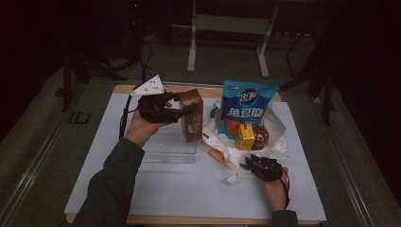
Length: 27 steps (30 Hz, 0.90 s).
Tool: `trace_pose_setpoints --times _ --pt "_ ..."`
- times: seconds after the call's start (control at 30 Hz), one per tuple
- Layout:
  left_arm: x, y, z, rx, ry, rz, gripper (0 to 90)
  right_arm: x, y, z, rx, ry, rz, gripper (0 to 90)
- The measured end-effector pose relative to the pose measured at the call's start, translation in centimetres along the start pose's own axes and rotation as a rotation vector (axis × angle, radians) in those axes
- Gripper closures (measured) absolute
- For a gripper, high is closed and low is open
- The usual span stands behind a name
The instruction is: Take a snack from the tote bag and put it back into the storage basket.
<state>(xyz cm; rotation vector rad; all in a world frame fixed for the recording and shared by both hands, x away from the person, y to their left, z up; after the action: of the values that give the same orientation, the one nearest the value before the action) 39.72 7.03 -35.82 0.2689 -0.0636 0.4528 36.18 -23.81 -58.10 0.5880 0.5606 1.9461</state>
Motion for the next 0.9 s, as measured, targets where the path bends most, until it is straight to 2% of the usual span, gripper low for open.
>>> trace_pose_setpoints --times 0.4,0.47,0.53,0.9 --pt "0.6 1.2 -1.1 0.026 -0.003 0.000 42.4 0.0 0.0 0.0 0.000 -0.001 0.000 70.0" --pt "0.7 1.3 -1.4 0.041 -0.012 0.008 42.5 0.0 0.0 0.0 0.000 0.000 0.000 70.0" --pt "0.9 1.5 -1.9 0.078 -0.023 0.022 42.5 0.0 0.0 0.0 0.000 0.000 0.000 70.0" --pt "1.4 2.2 -2.9 0.107 -0.023 0.033 42.5 0.0 0.0 0.0 -0.001 0.001 0.000 70.0"
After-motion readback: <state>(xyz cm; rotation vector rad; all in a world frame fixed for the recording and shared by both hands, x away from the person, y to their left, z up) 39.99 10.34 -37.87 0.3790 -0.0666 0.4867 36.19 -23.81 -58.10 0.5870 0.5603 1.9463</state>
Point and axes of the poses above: each handheld gripper's, and its own axes: y roughly backward along the jaws, z roughly out of its top, x roughly to its left, the point moved 7 cm from there along -y, roughly forward along the jaws, and after that the axes turned 9 degrees about -y, right-handed, at the moved point
